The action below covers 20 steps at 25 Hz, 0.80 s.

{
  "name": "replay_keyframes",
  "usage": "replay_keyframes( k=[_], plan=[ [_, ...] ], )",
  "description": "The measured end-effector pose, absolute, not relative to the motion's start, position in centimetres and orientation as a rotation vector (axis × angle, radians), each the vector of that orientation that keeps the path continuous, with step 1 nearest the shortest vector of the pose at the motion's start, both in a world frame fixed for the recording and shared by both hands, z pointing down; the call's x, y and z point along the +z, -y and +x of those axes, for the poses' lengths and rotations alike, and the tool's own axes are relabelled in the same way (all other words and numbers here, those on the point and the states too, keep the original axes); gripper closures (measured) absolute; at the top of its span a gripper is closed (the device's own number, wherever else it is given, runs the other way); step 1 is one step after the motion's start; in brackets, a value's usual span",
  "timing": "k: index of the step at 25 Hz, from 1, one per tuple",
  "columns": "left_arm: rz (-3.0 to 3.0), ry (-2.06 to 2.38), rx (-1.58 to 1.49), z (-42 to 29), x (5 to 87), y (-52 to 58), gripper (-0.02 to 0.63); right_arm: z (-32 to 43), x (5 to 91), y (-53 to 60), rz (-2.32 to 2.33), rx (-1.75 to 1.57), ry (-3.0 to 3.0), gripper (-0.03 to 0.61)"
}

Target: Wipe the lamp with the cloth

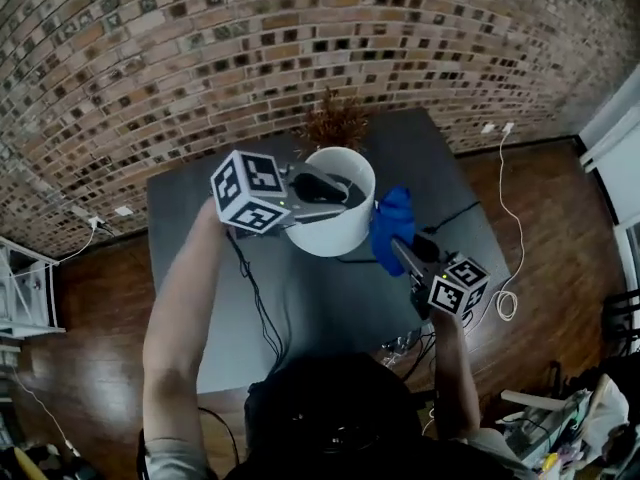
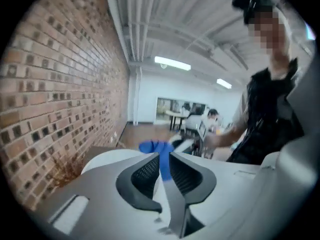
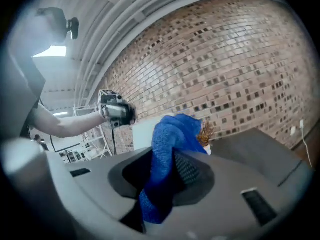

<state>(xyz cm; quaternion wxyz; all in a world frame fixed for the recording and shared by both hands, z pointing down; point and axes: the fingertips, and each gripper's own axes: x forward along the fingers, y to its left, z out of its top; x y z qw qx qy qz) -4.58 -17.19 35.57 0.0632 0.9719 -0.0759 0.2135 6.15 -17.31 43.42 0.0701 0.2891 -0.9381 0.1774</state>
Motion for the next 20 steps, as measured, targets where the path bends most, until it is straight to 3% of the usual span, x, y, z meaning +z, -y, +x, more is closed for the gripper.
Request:
replay_keyframes(
  k=[3,7,9,11,16,20],
  plan=[
    [2.998,0.395,0.182,-8.7,30.0,19.6,0.578,6.1,45.5,16.5,0.938,0.580,2.789,0.472],
    [2.975,0.793,0.117,-15.7,31.5,25.8,0.570,7.2,46.0,15.8,1.068,0.644,2.738,0.474],
    [2.941,0.723,0.160,-15.7,34.3,26.4,0.518,7.2,48.0,15.3,1.123,0.714,2.650,0.472],
    [2.898,0.631,0.150,-14.6,36.8,26.5,0.517,6.1,50.8,14.7,1.143,0.845,2.579,0.472],
    [2.729,0.567,-0.257,-14.4,38.3,26.0,0.506,1.6,53.8,15.1,1.120,1.153,2.645,0.474],
    [2.631,0.668,-0.439,-15.3,38.3,24.2,0.492,2.0,52.9,17.6,1.158,1.071,2.656,0.474]
  ],
)
